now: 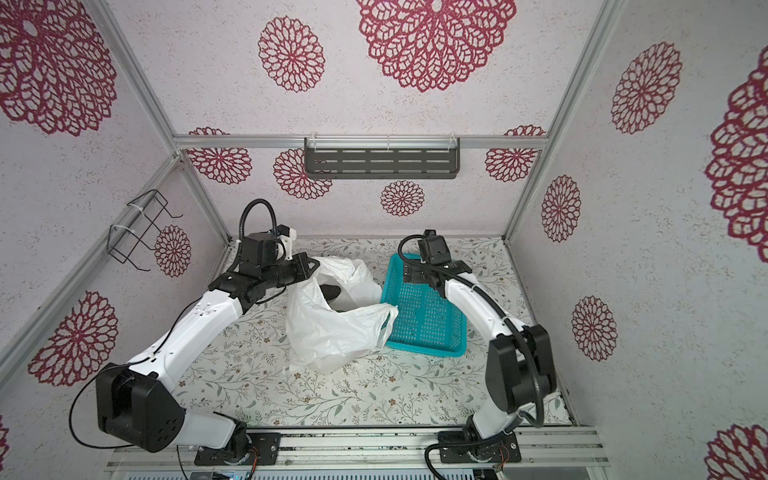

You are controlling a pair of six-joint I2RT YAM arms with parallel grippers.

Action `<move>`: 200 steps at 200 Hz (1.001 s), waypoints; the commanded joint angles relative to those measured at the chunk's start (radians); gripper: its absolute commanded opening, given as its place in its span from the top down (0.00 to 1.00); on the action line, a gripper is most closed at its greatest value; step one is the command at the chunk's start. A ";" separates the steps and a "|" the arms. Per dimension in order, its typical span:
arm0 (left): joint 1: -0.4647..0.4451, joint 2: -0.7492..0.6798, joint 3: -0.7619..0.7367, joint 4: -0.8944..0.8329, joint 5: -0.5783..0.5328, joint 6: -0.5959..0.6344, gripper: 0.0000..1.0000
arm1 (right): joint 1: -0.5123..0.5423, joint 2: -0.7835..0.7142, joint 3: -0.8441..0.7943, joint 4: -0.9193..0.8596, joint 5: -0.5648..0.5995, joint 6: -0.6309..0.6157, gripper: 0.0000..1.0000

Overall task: Place the fruits into the plastic bag
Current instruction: 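Move the right gripper to the dark green fruit and grasp it, then carry the dark green fruit into the bag and release it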

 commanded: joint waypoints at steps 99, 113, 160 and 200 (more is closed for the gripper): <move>0.001 -0.021 0.020 -0.013 -0.023 0.032 1.00 | -0.097 0.353 0.202 -0.101 0.223 -0.029 0.06; 0.002 -0.017 0.024 -0.012 -0.022 0.032 1.00 | -0.112 0.363 0.194 -0.087 0.151 -0.024 0.10; 0.002 0.000 0.041 -0.013 -0.014 0.026 1.00 | -0.117 0.386 0.171 -0.024 0.012 -0.026 0.32; 0.003 0.002 0.044 -0.016 -0.018 0.024 1.00 | -0.116 0.371 0.146 0.005 -0.047 -0.011 0.69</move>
